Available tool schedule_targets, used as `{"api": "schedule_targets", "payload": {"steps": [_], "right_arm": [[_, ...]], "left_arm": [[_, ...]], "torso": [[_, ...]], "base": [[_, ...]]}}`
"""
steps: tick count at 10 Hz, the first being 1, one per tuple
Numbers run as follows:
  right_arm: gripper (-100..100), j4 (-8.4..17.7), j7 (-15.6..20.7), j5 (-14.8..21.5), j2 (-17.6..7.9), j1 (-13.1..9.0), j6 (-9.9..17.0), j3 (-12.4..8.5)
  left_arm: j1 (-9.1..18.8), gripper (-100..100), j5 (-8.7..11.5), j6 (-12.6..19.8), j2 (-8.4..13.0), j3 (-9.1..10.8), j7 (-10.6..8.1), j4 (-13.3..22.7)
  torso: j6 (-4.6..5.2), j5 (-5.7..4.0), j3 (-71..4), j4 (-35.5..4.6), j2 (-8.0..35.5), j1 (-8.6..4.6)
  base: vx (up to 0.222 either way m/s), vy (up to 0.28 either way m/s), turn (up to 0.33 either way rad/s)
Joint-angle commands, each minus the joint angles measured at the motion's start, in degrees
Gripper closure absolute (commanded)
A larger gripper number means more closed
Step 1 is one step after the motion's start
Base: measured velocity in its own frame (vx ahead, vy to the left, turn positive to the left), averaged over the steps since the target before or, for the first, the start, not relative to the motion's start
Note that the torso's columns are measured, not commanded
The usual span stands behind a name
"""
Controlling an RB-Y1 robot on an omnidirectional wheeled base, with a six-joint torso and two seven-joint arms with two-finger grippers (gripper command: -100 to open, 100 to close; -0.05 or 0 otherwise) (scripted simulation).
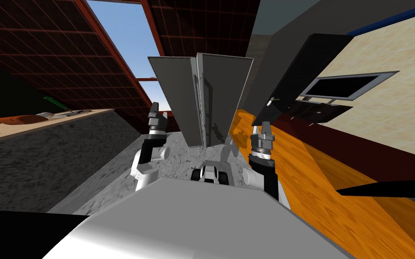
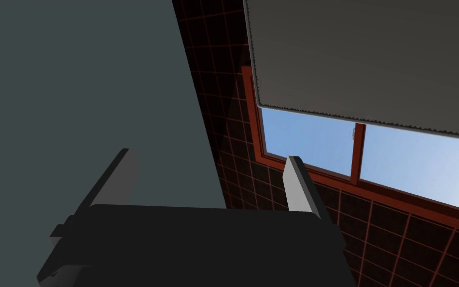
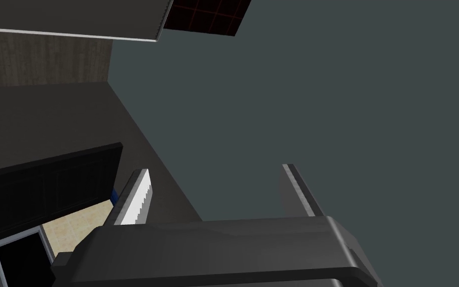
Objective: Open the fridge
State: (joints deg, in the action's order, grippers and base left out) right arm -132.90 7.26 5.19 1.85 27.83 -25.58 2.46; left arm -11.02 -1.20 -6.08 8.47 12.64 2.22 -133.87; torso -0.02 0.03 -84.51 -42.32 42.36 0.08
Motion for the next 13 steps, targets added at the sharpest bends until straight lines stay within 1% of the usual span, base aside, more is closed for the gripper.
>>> {"api": "schedule_targets", "payload": {"steps": [1, 2, 3, 4, 5, 6, 7, 8, 9, 10, 11, 12, 13], "right_arm": [[0, 0.0, 0.0, 0.0, 0.0, 0.0, 0.0, 0.0], [0, 0.0, 0.0, 0.0, 0.0, 0.0, 0.0, 0.0], [0, 0.0, 0.0, 0.0, 0.0, 0.0, 0.0, 0.0], [0, 0.0, 0.0, 0.0, 0.0, 0.0, 0.0, 0.0], [0, 0.0, 0.0, 0.0, 0.0, 0.0, 0.0, 0.0], [0, 0.0, 0.0, 0.0, 0.0, 0.0, 0.0, 0.0], [0, 0.0, 0.0, 0.0, 0.0, 0.0, 0.0, 0.0], [0, 0.0, 0.0, 0.0, 0.0, 0.0, 0.0, 0.0], [0, 0.0, 0.0, 0.0, 0.0, 0.0, 0.0, 0.0], [0, 0.0, 0.0, 0.0, 0.0, 0.0, 0.0, 0.0], [0, 0.0, 0.0, 0.0, 0.0, 0.0, 0.0, 0.0], [0, 0.0, 0.0, 0.0, 0.0, 0.0, 0.0, 0.0], [0, 0.0, 0.0, 0.0, 0.0, 0.0, 0.0, 0.0]], "left_arm": [[4.1, -100, -0.9, 4.6, 0.3, 2.74, -0.77, -0.3], [5.0, -100, -0.9, 6.3, 0.3, 2.74, -0.77, -0.3], [5.0, -100, -0.9, 7.5, 0.3, 2.74, -0.77, -0.3], [7.9, -100, -1.6, 9.5, 0.5, 4.67, -1.30, -0.6], [8.5, -100, -1.6, 11.8, 0.5, 4.67, -1.30, -0.6], [11.0, -100, -2.3, 13.7, 0.7, 6.62, -1.86, -0.9], [12.0, -100, -2.3, 15.2, 0.7, 6.62, -1.86, -0.9], [12.0, -100, -2.3, 16.4, 0.7, 6.62, -1.86, -0.9], [14.7, -100, -3.0, 18.2, 0.8, 8.57, -2.44, -1.2], [15.7, -100, -3.0, 19.3, 0.8, 8.57, -2.44, -1.2], [15.7, -100, -3.0, 20.9, 0.8, 8.57, -2.44, -1.2], [18.3, -100, -3.7, 22.6, 1.0, 10.49, -3.04, -1.5], [19.3, -100, -3.7, 24.3, 1.0, 10.49, -3.04, -1.5]], "torso": [[0.03, -0.03, -0.1, 0.0, -0.1, -0.11], [0.00, -0.08, -0.1, 0.1, -0.2, -0.26], [0.05, -0.07, -0.1, 0.1, -0.1, -0.19], [0.03, 0.01, 0.0, 0.0, 0.0, 0.06], [0.00, 0.00, 0.0, 0.0, 0.0, -0.01], [0.02, -0.03, -0.1, 0.0, -0.1, -0.08], [0.01, -0.07, -0.1, 0.0, -0.1, -0.22], [0.04, -0.06, -0.1, 0.0, -0.1, -0.15], [0.03, 0.01, 0.0, 0.0, 0.0, 0.08], [0.00, 0.00, -0.1, 0.0, -0.1, -0.02], [0.02, -0.04, -0.1, 0.1, -0.1, -0.12], [0.03, -0.02, 0.0, 0.0, 0.0, -0.02], [0.00, -0.03, 0.0, 0.0, -0.1, -0.09]], "base": [[0.087, -0.113, 0.168], [0.065, -0.107, 0.072], [0.020, -0.044, -0.028], [0.053, -0.067, 0.096], [0.059, -0.080, 0.099], [0.061, -0.116, 0.153], [0.056, -0.104, 0.072], [0.042, -0.044, -0.022], [0.075, -0.072, 0.090], [0.074, -0.088, 0.104], [0.031, -0.046, 0.012], [0.063, -0.071, 0.127], [0.064, -0.085, 0.073]]}}
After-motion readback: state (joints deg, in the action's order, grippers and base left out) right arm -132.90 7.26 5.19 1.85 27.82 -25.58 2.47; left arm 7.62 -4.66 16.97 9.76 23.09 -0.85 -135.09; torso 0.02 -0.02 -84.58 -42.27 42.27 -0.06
